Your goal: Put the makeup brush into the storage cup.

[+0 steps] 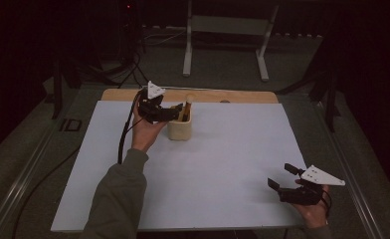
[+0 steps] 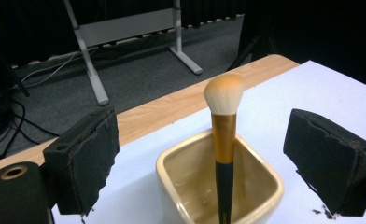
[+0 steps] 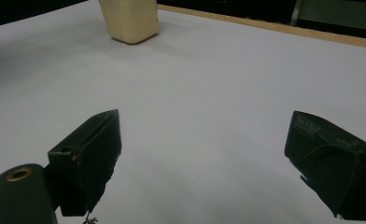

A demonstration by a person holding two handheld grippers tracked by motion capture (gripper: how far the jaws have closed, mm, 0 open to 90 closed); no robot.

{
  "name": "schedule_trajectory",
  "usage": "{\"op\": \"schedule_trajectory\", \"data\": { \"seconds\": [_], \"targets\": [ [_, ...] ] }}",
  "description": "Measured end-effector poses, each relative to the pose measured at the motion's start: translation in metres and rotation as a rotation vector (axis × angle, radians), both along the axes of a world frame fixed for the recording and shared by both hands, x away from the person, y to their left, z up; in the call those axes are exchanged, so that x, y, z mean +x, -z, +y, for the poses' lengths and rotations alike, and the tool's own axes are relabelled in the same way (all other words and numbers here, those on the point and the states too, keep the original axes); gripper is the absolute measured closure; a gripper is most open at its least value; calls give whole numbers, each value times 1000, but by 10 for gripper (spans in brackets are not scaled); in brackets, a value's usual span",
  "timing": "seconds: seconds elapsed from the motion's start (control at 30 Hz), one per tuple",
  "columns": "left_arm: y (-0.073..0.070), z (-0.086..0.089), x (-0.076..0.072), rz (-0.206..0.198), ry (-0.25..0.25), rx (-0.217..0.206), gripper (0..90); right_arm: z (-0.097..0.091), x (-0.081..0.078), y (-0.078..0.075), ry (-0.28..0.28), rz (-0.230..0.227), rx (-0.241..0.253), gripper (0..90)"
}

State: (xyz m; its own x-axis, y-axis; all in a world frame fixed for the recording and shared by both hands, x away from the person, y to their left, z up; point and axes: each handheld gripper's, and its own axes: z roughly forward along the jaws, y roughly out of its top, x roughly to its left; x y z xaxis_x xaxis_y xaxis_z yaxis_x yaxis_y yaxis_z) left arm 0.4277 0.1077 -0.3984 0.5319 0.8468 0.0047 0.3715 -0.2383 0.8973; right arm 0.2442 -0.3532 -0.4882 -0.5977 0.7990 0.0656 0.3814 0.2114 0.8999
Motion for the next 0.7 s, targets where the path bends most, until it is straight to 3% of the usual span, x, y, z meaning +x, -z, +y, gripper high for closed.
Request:
{"op": "schedule_trajectory", "data": {
  "seconds": [0.13, 0.4, 0.43, 0.57, 0.7],
  "targets": [
    [3, 8, -13, -1, 14, -21, 114, 1, 0, 0, -2, -2, -3, 108],
    [3, 23, -36, -13, 20, -23, 111, 1, 0, 0, 1, -5, -1, 108],
    [3, 30, -45, -20, 22, -32, 111, 1, 0, 0, 1, -4, -1, 108],
    [2, 44, -58, -20, 17, -49, 104, 1, 0, 0, 2, -6, -1, 108],
    [2, 51, -67, -25, 14, -37, 102, 1, 0, 0, 1, -5, 0, 108]
  ]
}}
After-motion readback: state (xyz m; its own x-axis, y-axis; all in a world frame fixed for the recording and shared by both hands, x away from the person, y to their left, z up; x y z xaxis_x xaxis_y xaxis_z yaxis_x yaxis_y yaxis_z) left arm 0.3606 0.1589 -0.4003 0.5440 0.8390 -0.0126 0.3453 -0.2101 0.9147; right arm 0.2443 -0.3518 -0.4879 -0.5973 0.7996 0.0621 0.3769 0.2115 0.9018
